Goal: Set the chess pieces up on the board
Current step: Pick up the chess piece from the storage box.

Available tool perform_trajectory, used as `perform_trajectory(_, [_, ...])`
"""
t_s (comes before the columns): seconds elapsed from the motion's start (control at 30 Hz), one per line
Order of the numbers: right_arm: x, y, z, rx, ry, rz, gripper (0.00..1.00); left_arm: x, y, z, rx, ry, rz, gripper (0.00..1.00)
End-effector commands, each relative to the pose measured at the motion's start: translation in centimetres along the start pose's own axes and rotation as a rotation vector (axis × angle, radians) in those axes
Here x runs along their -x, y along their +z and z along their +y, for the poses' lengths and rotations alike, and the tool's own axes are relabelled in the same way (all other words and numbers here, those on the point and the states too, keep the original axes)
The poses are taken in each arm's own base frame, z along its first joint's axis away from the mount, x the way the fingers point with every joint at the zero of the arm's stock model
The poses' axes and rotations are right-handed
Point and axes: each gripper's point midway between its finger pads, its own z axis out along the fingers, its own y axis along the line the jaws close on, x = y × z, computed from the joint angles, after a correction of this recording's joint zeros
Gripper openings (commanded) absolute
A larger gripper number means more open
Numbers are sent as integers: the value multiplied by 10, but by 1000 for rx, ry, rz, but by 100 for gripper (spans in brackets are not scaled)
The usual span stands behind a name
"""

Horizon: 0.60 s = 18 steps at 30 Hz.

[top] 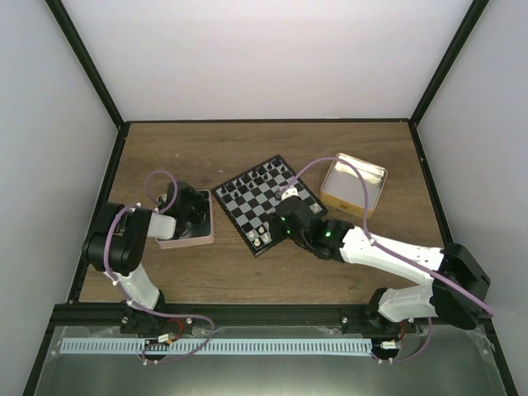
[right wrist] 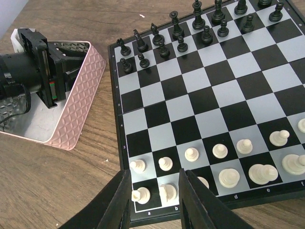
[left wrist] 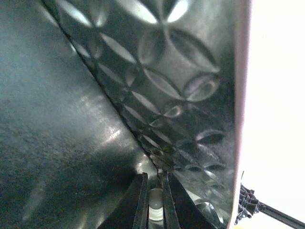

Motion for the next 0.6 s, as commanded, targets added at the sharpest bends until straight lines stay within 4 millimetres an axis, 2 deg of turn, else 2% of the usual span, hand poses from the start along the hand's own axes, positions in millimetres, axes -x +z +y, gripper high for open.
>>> perform_trajectory(0.0, [5,-7,-2,-14,6,-23,29,3,-2,42,122,-14,-26,4])
perform_trajectory(0.13, [6,-7,-1,-10,9,-26,29,9,-13,41,136,39,-68,4])
perform_trajectory(0.33, [8,-7,2,1,14,-34,29,17,-41,29,140,199,-123,4])
perform_trajectory(0.57, [13,-7,-1,-9,49,-59,29,10,-77,-11,53,479,-133,4])
